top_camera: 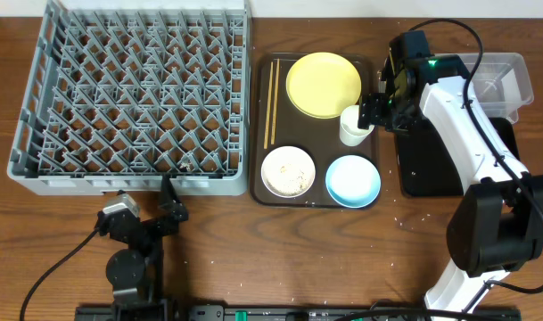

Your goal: Sort waste into correct bins and load items into the dishwasher

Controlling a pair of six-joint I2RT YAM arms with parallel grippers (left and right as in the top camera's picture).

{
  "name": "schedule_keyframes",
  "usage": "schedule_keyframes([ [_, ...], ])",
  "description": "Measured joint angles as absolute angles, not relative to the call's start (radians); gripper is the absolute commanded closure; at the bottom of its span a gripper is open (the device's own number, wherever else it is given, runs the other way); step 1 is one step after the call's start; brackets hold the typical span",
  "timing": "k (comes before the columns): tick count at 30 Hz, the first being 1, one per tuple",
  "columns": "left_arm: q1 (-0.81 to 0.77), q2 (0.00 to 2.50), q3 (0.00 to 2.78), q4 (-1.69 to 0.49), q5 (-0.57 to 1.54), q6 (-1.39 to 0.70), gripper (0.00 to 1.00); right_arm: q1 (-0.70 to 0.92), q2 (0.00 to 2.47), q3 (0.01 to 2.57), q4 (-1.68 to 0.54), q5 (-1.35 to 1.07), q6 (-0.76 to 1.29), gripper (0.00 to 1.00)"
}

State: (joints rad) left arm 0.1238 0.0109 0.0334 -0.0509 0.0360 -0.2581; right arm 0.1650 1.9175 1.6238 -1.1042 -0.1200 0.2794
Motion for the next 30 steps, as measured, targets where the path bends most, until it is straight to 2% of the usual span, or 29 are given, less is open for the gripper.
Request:
schedule_keyframes([
  [7,0.124,0.023,0.035,-0.053,0.107,-0.260,0.02,0.165,1.917,1.624,-1.104,-0.120,0.277,0.20],
  [13,0.124,0.143,0.081,-0.101,0.156,-0.263,0.02,0.165,1.917,1.624,-1.102,-0.122,0.273,0.20],
  [30,0.124,0.684,0.649,-0.479,0.319,-0.252,0.02,0.165,1.859,1.624,-1.091,-0.131,0.271,0.11],
])
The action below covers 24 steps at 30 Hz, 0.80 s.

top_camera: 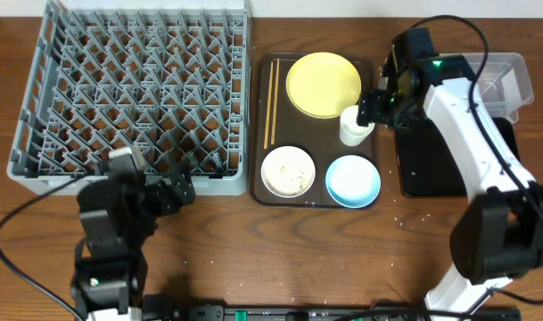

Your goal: Sort waste into correct bins and load items into the dishwasher

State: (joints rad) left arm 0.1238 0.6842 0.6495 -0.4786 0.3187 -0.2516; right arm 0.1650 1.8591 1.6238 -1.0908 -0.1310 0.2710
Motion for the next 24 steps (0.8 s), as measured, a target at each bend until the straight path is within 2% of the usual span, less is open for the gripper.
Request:
schedule_keyframes([
  [9,0.059,0.884,1.010,-0.789,0.368,-0.171,0.02,0.165,1.758,1.624,-1.080,-0.135,0.269,0.09],
  [15,-0.044,1.044,1.239,-0.970,0.372,-0.130,0.02,0.165,1.758,1.624,-1.080,-0.175,0.252,0.15],
  [24,-0.103,1.128,1.277,-0.997,0.376,-0.122,0.02,0.191,1.758,1.624,-1.079,-0.258,0.218,0.15],
])
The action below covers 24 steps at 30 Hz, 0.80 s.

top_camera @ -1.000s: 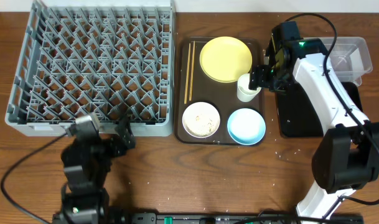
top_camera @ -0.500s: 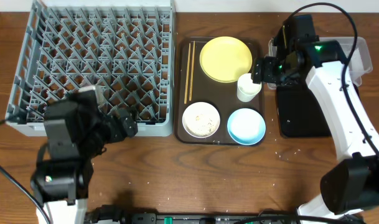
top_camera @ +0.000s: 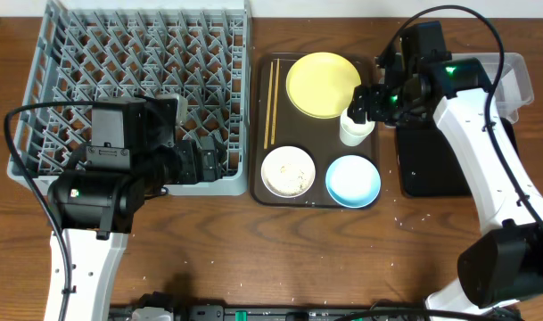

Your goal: Sort waste into correct bins and load items into the dishwasher

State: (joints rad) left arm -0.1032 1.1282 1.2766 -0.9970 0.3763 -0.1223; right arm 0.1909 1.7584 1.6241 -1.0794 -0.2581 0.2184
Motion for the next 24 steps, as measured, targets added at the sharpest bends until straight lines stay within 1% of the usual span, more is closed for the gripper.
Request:
schedule_keyframes([
  [8,-0.103,1.128,1.277,-0.997,0.376,-0.122,0.02,0.195,1.758,1.624,-1.075,-0.234,0.219,0.15],
  [13,-0.103,1.137,1.277,-0.997,0.377,-0.122,0.02,0.195,1.758,1.624,-1.061,-0.179,0.251,0.17],
  [17,-0.103,1.172,1.277,-0.997,0.378,-0.122,0.02,0.195,1.759,1.624,-1.050,-0.158,0.263,0.20],
  [24,-0.105,1.245,1.277,-0.965,0.424,-0.122,0.03,0.195,1.765,1.624,-1.040,-0.107,0.300,0.29],
])
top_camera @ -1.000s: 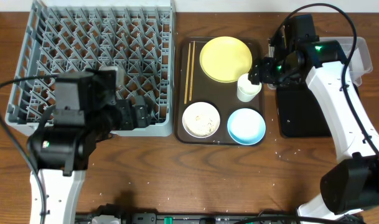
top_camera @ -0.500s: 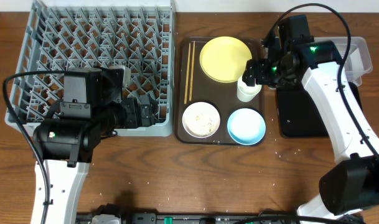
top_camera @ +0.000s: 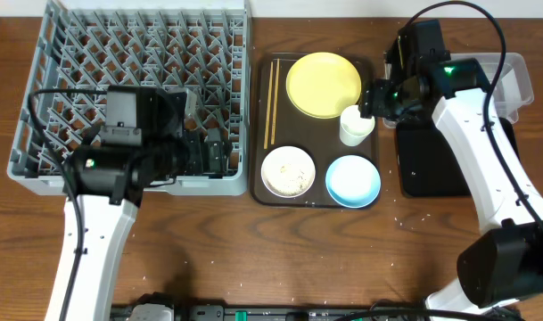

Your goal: Sort waste into correct bins and load items into the dishwasher

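A brown tray (top_camera: 256, 134) holds a yellow plate (top_camera: 323, 84), a pair of chopsticks (top_camera: 271, 102), a white bowl with food scraps (top_camera: 287, 170), a light blue bowl (top_camera: 352, 180) and a white cup (top_camera: 355, 127). My right gripper (top_camera: 373, 98) sits against the cup's upper right rim; its fingers are too dark to tell whether they grip it. The grey dishwasher rack (top_camera: 128, 89) fills the left of the table. My left gripper (top_camera: 214, 148) hovers over the rack's front right corner with its fingers apart and nothing between them.
A black bin (top_camera: 431, 160) lies right of the tray, under the right arm. A clear plastic container (top_camera: 512, 76) stands at the back right. Small crumbs dot the wooden table in front of the tray.
My left arm has shifted a little further right and back over the rack's front right corner. The right gripper has drawn slightly right at the cup's rim. The cup stands in the same spot.
At first my left arm was folded low at the table's front edge. It then stood higher near the rack's front, and now reaches over the rack's front right corner. My right gripper stayed at the white cup throughout, with its arm raised higher.
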Controlling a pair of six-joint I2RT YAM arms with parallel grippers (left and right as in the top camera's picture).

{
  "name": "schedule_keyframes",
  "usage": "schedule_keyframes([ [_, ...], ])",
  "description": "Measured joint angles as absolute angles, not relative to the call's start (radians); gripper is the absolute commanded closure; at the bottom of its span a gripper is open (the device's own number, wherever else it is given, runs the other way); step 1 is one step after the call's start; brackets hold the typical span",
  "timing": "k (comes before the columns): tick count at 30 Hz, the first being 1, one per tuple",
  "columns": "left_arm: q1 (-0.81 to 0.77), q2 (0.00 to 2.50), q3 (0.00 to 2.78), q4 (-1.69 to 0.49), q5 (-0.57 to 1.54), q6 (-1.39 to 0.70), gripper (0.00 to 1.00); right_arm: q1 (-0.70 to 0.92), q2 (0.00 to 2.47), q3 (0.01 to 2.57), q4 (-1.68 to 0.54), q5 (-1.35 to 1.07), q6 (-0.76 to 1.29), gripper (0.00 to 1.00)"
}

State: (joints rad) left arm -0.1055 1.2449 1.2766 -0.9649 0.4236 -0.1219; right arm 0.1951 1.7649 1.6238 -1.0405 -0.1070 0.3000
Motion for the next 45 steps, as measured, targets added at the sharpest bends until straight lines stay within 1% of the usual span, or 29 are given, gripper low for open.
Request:
schedule_keyframes([
  [3,-0.107,1.263,1.277,-0.947,0.440,-0.122,0.02,0.195,1.789,1.624,-1.036,-0.097,0.307,0.30],
  [9,-0.107,1.270,1.277,-0.922,0.447,-0.122,0.03,0.201,1.901,1.624,-1.029,-0.084,0.308,0.28],
  [15,-0.107,1.270,1.277,-0.908,0.447,-0.122,0.03,0.203,2.008,1.624,-1.002,-0.070,0.308,0.31],
  [21,-0.107,1.270,1.277,-0.908,0.447,-0.122,0.03,0.203,2.072,1.624,-0.995,-0.056,0.313,0.40],
  [24,-0.107,1.270,1.277,-0.908,0.447,-0.122,0.03,0.203,2.075,1.623,-0.994,-0.048,0.318,0.53],
  [26,-0.107,1.270,1.277,-0.907,0.447,-0.122,0.03,0.203,2.075,1.623,-0.993,-0.046,0.319,0.64],
  [28,-0.107,1.270,1.277,-0.907,0.447,-0.122,0.03,0.203,2.075,1.623,-0.993,-0.044,0.321,0.80],
  [29,-0.107,1.270,1.277,-0.907,0.447,-0.122,0.03,0.203,2.075,1.623,-0.993,-0.043,0.320,0.94],
  [30,-0.107,1.270,1.277,-0.905,0.447,-0.122,0.04,0.203,2.075,1.623,-0.992,-0.043,0.320,0.99],
  [39,-0.107,1.270,1.277,-0.899,0.475,-0.123,0.04,0.203,2.065,1.622,-0.998,-0.057,0.322,0.99],
  [42,-0.097,1.270,1.277,-0.881,0.545,-0.122,0.04,0.201,2.018,1.620,-0.992,-0.113,0.313,0.99],
  [45,-0.067,1.270,1.277,-0.852,0.657,-0.109,0.04,0.200,1.917,1.619,-0.959,-0.209,0.291,0.99],
])
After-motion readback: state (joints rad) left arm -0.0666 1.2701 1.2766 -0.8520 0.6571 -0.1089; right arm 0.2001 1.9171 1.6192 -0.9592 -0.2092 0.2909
